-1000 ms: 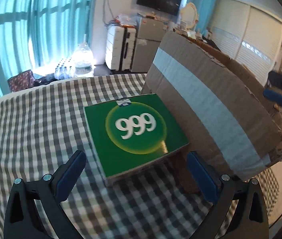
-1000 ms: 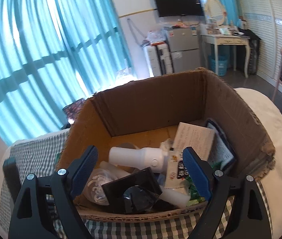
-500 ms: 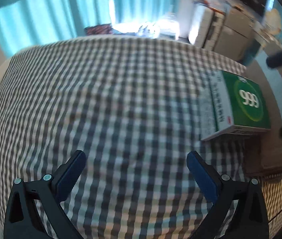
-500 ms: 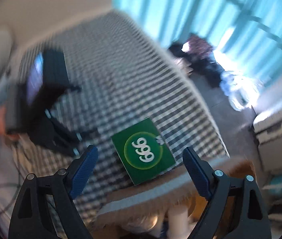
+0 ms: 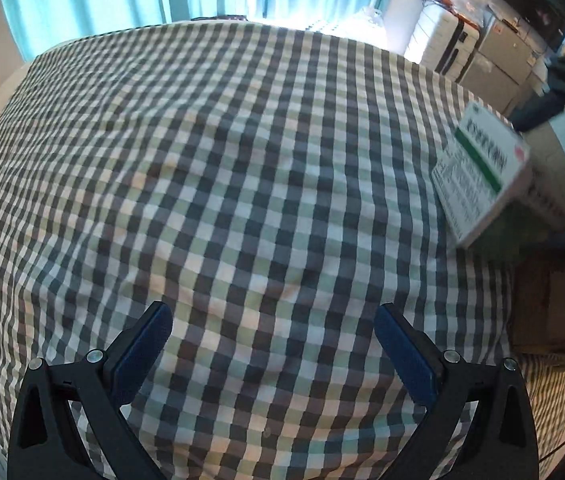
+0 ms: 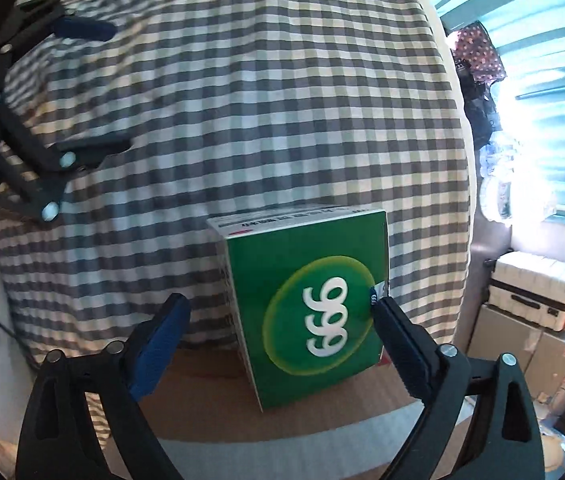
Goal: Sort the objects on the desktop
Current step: 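Roll the right tool and grasp the green medicine box, then lift the green box with the right tool and drop it into the cardboard box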
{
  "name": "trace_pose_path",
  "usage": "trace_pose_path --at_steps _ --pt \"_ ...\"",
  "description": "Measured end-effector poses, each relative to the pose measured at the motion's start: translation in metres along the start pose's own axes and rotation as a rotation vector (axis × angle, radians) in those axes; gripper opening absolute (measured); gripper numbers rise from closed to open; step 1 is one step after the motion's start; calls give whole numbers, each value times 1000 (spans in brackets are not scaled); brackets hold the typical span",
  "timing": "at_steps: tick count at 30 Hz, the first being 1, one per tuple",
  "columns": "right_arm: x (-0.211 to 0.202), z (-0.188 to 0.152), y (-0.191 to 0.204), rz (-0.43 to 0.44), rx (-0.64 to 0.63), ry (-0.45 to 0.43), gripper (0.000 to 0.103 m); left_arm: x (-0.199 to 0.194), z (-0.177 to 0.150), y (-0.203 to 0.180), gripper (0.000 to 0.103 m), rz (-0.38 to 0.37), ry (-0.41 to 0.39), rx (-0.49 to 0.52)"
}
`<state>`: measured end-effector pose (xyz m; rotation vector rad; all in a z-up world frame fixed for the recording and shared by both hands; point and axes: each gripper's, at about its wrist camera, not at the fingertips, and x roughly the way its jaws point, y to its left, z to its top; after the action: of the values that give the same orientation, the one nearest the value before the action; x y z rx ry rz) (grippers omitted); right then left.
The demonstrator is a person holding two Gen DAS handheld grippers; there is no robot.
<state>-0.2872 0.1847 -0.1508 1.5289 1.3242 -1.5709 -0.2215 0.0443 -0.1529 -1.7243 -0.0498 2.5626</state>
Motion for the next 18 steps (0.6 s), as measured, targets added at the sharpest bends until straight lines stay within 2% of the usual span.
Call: trace_pose_path --at_steps 6,11,16,18 --pt "-1 5 -12 -13 3 54 94 8 -5 2 103 -15 19 3" --pt "-11 11 2 -11 -46 66 94 15 -6 1 103 -23 29 2" --pt "0 25 23 36 -81 123 94 13 -6 -1 103 -19 23 8" --pt "13 31 29 68 -63 184 94 12 -5 -1 103 -15 20 8"
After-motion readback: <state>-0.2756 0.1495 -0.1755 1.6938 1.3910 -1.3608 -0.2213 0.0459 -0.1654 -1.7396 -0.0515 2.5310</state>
